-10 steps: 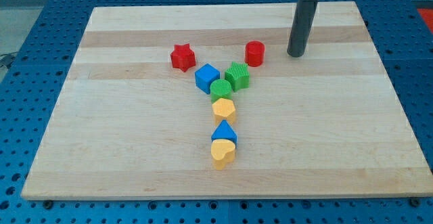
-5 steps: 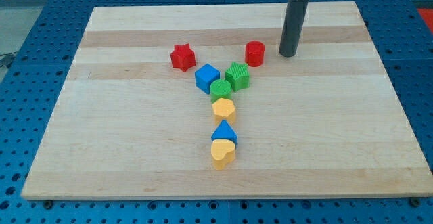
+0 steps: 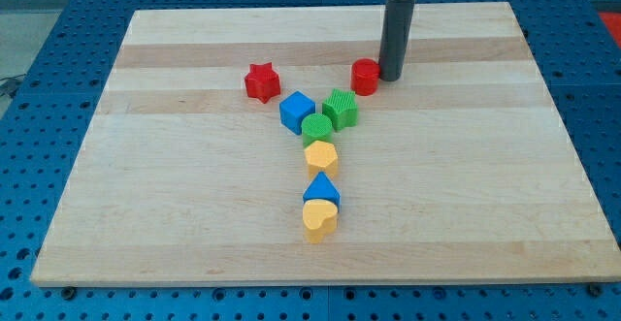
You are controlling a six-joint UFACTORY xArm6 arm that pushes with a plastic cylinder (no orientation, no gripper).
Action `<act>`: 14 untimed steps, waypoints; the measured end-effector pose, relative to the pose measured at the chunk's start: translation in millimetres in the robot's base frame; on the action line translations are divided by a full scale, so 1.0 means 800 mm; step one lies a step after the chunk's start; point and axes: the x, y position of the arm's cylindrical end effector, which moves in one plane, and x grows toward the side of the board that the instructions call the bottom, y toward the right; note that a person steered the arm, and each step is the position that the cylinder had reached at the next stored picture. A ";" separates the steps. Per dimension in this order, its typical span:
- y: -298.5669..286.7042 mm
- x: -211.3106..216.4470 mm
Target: Point your arm horizontally to the left of the yellow hexagon
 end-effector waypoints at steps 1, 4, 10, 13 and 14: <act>-0.045 0.001; -0.071 0.001; -0.070 0.002; -0.020 0.038; -0.019 0.056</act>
